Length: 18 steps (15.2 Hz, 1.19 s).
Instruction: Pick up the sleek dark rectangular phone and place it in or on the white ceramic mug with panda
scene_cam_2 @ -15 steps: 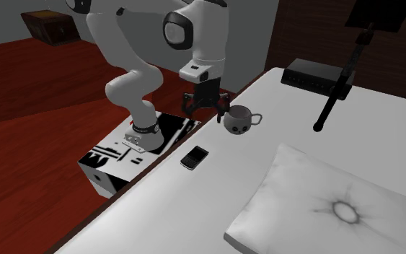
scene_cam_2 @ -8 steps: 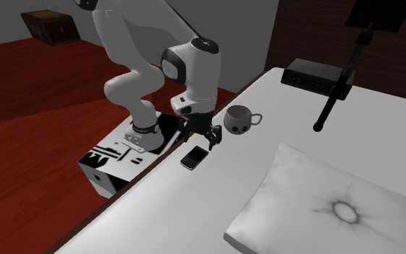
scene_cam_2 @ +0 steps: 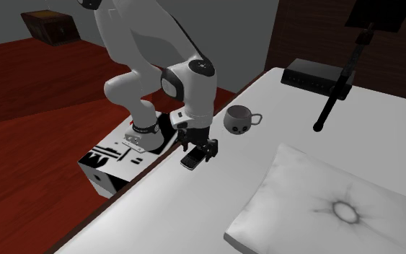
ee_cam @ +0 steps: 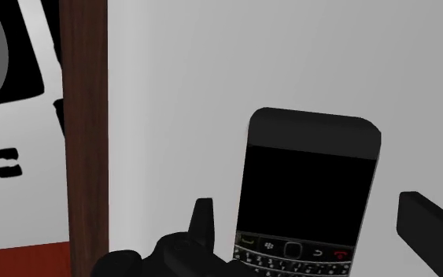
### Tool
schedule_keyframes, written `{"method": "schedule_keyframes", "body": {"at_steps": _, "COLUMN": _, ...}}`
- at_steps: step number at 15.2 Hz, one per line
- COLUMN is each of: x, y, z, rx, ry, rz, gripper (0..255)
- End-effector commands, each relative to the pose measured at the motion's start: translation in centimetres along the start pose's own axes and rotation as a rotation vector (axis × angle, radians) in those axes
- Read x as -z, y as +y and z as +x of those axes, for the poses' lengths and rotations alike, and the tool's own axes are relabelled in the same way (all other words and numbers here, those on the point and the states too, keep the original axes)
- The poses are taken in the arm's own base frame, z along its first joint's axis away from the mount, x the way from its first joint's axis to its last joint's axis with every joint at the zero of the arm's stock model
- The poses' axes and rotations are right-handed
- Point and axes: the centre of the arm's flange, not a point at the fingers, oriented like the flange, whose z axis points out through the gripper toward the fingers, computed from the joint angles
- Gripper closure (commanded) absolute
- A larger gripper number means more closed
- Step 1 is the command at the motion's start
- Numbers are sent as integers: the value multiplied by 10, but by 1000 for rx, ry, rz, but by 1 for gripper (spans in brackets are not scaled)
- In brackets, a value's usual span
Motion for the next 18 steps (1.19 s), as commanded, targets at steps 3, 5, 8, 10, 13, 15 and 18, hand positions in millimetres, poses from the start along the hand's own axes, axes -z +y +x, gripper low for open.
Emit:
{"method": "schedule_keyframes", "body": {"at_steps": 3, "x": -7, "y": 2, "z": 0, "rx": 0, "ry": 0, "rz": 1, "gripper": 0}}
{"method": "schedule_keyframes", "body": {"at_steps": 5, "x": -7, "y": 2, "z": 0, "rx": 0, "ry": 0, "rz": 1, "gripper": 0}}
{"method": "schedule_keyframes", "body": {"at_steps": 8, "x": -7, "y": 2, "z": 0, "rx": 0, "ry": 0, "rz": 1, "gripper": 0}}
{"method": "schedule_keyframes", "body": {"at_steps": 10, "x": -7, "y": 2, "z": 0, "rx": 0, "ry": 0, "rz": 1, "gripper": 255}}
{"method": "schedule_keyframes", "body": {"at_steps": 13, "x": -7, "y": 2, "z": 0, "rx": 0, "ry": 0, "rz": 1, "gripper": 255}}
{"method": "schedule_keyframes", "body": {"at_steps": 15, "x": -7, "y": 2, "z": 0, "rx": 0, "ry": 0, "rz": 1, "gripper": 255}}
{"method": "schedule_keyframes", "body": {"at_steps": 18, "x": -7, "y": 2, "z": 0, "rx": 0, "ry": 0, "rz": 1, "gripper": 255}}
